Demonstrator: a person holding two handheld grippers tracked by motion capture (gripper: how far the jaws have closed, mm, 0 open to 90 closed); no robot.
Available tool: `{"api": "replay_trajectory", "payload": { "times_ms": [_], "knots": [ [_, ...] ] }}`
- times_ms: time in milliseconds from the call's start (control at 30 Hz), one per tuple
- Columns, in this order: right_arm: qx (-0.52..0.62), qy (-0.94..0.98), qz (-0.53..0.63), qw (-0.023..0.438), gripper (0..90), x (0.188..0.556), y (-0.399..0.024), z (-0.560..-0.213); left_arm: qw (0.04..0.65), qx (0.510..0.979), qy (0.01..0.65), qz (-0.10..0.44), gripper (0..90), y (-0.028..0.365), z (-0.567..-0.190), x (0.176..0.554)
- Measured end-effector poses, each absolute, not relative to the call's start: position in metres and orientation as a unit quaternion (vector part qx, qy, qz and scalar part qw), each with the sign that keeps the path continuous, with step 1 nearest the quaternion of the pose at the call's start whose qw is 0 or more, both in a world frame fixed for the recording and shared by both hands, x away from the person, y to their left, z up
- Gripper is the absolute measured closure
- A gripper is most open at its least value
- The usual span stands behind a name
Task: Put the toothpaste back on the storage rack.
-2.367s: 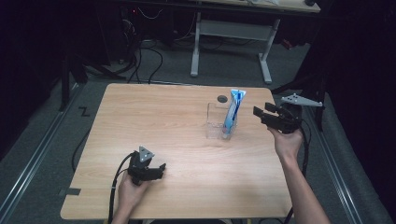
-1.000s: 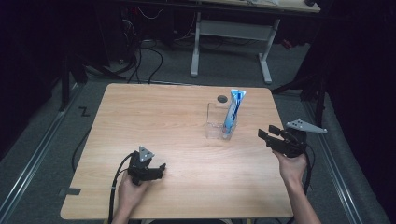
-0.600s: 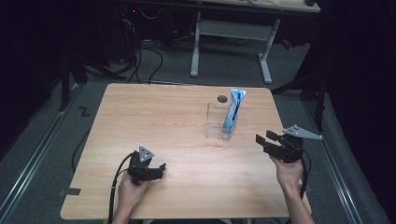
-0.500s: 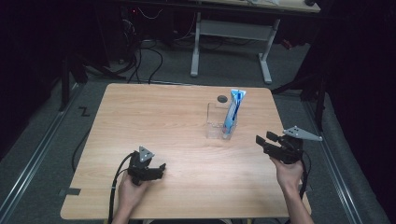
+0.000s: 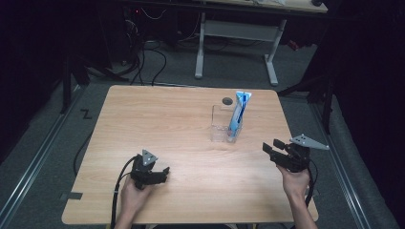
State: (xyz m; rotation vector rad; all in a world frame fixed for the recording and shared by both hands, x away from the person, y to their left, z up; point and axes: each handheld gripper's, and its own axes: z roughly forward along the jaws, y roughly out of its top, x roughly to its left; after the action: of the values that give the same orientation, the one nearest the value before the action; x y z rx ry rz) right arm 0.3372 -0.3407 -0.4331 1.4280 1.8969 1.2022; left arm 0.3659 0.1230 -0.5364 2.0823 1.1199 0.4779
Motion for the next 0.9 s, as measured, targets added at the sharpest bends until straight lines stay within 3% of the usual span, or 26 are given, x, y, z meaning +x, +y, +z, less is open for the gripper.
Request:
{"api": "replay_trajectory", "payload": {
  "times_ms": [900],
  "knots": [
    [0.534,0.711,0.407,0.208,43.7,0.346,-0.336,-0.474,0.356,0.808,0.433,0.183,18.3,0.122,-0.536,0.367]
  ]
}}
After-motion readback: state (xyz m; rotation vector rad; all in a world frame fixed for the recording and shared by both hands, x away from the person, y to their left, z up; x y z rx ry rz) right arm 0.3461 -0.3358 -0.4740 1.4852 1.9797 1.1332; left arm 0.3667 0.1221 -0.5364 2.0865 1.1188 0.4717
